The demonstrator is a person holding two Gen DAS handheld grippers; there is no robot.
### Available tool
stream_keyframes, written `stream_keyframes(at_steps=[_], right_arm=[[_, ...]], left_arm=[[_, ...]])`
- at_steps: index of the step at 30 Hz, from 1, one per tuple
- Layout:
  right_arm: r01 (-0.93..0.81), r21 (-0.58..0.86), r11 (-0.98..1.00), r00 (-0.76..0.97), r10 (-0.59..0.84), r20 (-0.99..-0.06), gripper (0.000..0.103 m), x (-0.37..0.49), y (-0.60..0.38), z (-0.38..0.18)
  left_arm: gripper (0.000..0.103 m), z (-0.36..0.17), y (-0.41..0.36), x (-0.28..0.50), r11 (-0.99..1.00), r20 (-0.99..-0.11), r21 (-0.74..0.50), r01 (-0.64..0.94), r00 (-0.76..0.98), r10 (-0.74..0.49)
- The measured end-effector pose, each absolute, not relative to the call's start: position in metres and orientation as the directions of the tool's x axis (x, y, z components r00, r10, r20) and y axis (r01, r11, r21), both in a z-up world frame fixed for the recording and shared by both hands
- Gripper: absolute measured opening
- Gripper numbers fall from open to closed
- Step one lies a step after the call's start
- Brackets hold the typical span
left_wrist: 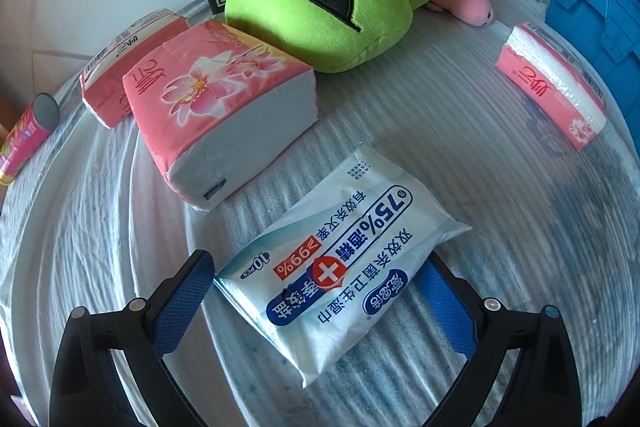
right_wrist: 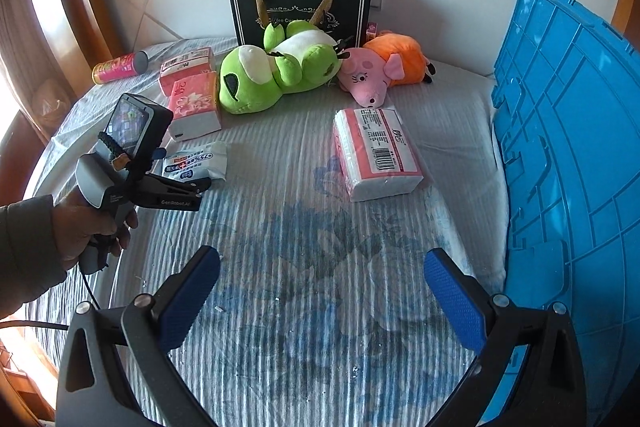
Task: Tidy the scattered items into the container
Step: 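Grasp the white wet-wipes pack with the left tool while the right tool grasps a pink tissue pack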
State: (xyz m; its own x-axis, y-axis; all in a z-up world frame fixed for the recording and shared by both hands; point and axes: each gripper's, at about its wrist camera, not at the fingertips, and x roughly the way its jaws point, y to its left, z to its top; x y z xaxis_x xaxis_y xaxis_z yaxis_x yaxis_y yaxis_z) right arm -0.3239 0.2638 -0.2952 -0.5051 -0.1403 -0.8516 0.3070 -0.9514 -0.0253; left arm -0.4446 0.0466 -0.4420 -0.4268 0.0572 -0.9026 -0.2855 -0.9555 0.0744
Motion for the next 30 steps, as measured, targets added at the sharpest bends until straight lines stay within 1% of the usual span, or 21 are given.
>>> stream_keyframes(at_steps=[1, 2, 3, 4, 6, 7, 9, 10, 13, 17, 25, 30], right_arm=[[0.306, -0.027, -0.952, -0.505, -0.138, -0.852, 0.103, -0.325, 0.264, -0.295], [0.305, -0.028, -0.952, -0.505, -0.137, -0.852, 0.103, -0.327, 0.263, -0.296], [0.307, -0.031, -0.951, -0.504, -0.135, -0.853, 0.103, -0.329, 0.263, -0.296], [0.310, -0.035, -0.950, -0.504, -0.134, -0.853, 0.103, -0.332, 0.262, -0.297], [0.316, -0.039, -0.948, -0.505, -0.133, -0.853, 0.103, -0.337, 0.260, -0.299], [0.319, -0.041, -0.947, -0.504, -0.133, -0.853, 0.103, -0.339, 0.259, -0.300], [0.324, -0.043, -0.945, -0.506, -0.134, -0.852, 0.103, -0.346, 0.256, -0.302], [0.326, -0.046, -0.944, -0.507, -0.134, -0.851, 0.103, -0.349, 0.255, -0.303], [0.337, -0.061, -0.939, -0.507, -0.127, -0.852, 0.103, -0.363, 0.252, -0.311], [0.356, -0.095, -0.930, -0.512, -0.109, -0.852, 0.103, -0.395, 0.250, -0.330], [0.328, -0.130, -0.935, -0.487, -0.049, -0.872, 0.103, -0.476, 0.265, -0.381], [0.343, -0.143, -0.928, -0.455, -0.031, -0.890, 0.103, -0.503, 0.263, -0.404]], left_arm=[[0.091, -0.441, 0.047, -0.444, -0.956, -0.901, 0.075, -0.285, -0.430, 0.058], [0.089, -0.439, 0.048, -0.443, -0.955, -0.899, 0.084, -0.285, -0.434, 0.051], [0.078, -0.438, 0.049, -0.441, -0.953, -0.899, 0.078, -0.292, -0.434, 0.060], [0.071, -0.437, 0.050, -0.440, -0.952, -0.900, 0.072, -0.296, -0.430, 0.066], [0.062, -0.434, 0.052, -0.438, -0.950, -0.899, 0.075, -0.303, -0.433, 0.067], [0.056, -0.432, 0.052, -0.437, -0.952, -0.898, 0.064, -0.301, -0.434, 0.076], [0.048, -0.427, 0.048, -0.434, -0.956, -0.890, 0.031, -0.290, -0.443, 0.105], [0.046, -0.425, 0.045, -0.433, -0.959, -0.890, 0.009, -0.285, -0.439, 0.122], [0.043, -0.419, 0.040, -0.427, -0.962, -0.886, -0.020, -0.272, -0.441, 0.144], [0.043, -0.406, 0.032, -0.417, -0.966, -0.875, -0.043, -0.253, -0.458, 0.159], [0.043, -0.388, 0.022, -0.403, -0.968, -0.851, -0.072, -0.242, -0.492, 0.186], [0.043, -0.378, 0.019, -0.393, -0.969, -0.840, -0.079, -0.233, -0.508, 0.191]])
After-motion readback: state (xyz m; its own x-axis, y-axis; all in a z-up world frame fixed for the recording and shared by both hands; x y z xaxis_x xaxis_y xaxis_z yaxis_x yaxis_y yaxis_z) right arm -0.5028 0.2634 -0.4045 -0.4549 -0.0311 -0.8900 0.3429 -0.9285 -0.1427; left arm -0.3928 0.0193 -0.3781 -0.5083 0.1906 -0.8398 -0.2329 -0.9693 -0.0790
